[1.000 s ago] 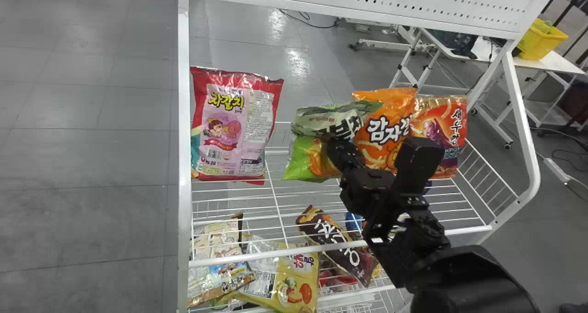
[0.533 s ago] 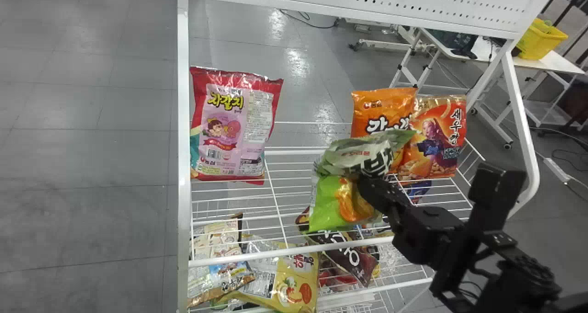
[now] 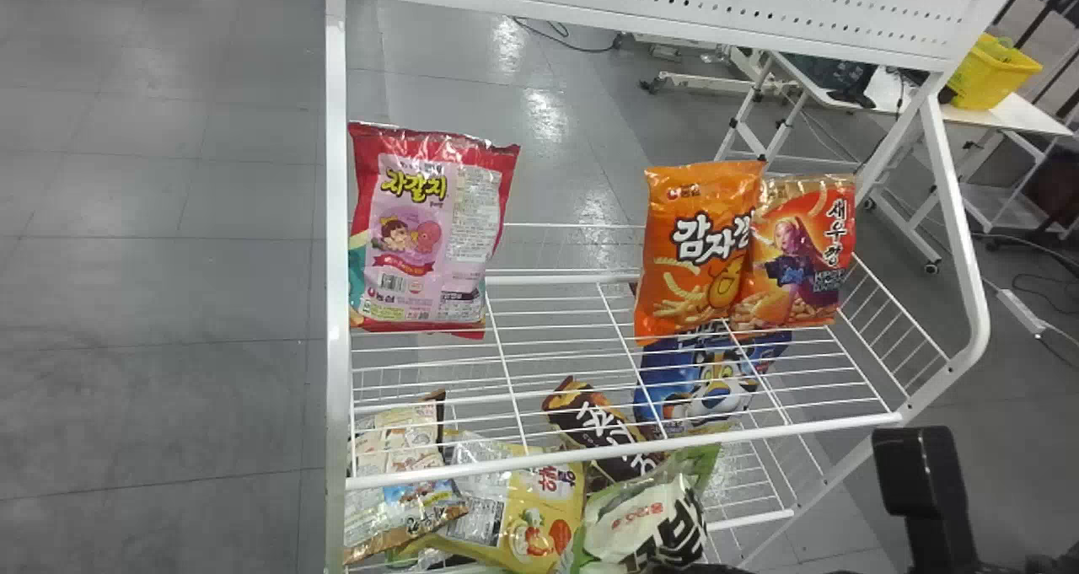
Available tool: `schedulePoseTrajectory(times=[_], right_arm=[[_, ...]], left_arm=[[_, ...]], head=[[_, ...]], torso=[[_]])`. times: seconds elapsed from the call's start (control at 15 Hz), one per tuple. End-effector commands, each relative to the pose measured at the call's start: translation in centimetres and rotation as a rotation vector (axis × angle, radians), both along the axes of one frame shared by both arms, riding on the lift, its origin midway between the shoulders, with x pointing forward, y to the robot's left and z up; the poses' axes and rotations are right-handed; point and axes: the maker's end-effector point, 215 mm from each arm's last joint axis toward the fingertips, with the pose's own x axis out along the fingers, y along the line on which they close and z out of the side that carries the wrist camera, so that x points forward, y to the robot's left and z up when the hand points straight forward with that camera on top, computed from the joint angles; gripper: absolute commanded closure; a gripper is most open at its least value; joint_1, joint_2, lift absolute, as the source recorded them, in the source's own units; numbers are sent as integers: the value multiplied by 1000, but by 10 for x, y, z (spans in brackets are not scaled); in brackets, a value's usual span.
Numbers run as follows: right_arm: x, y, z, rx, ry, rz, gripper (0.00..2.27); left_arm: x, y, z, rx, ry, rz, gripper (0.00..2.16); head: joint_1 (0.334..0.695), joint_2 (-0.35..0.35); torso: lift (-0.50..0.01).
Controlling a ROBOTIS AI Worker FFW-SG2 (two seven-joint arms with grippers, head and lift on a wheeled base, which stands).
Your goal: Hold basket handle with left hand then pick Gkobukchip with right hand and place into basket
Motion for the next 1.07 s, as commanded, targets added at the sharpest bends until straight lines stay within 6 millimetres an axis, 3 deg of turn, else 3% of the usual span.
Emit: schedulePoseTrajectory(times=[0.0, 0.07, 0.6, 0.93, 1.0], right_arm=[[-7, 10, 3, 28, 11, 24, 1659], [-10, 17, 0, 42, 22, 35, 1659], [-74, 108, -86, 88, 275, 190, 1659], [-99, 145, -127, 104, 383, 260, 1659], [-93, 150, -135, 98, 367, 254, 1656]], left_arm=[[0, -2, 5, -11, -8, -2, 2115], [1, -3, 7, -12, -13, -3, 2115], [0, -7, 13, -22, -23, -11, 2115], [-3, -11, 18, -23, -35, -21, 2115], [-4, -11, 20, -23, -38, -21, 2115]], head=[[695, -350], [695, -350], [695, -350], [695, -350], [695, -350]], torso=[[-32], [-32], [-32], [-32], [-32]])
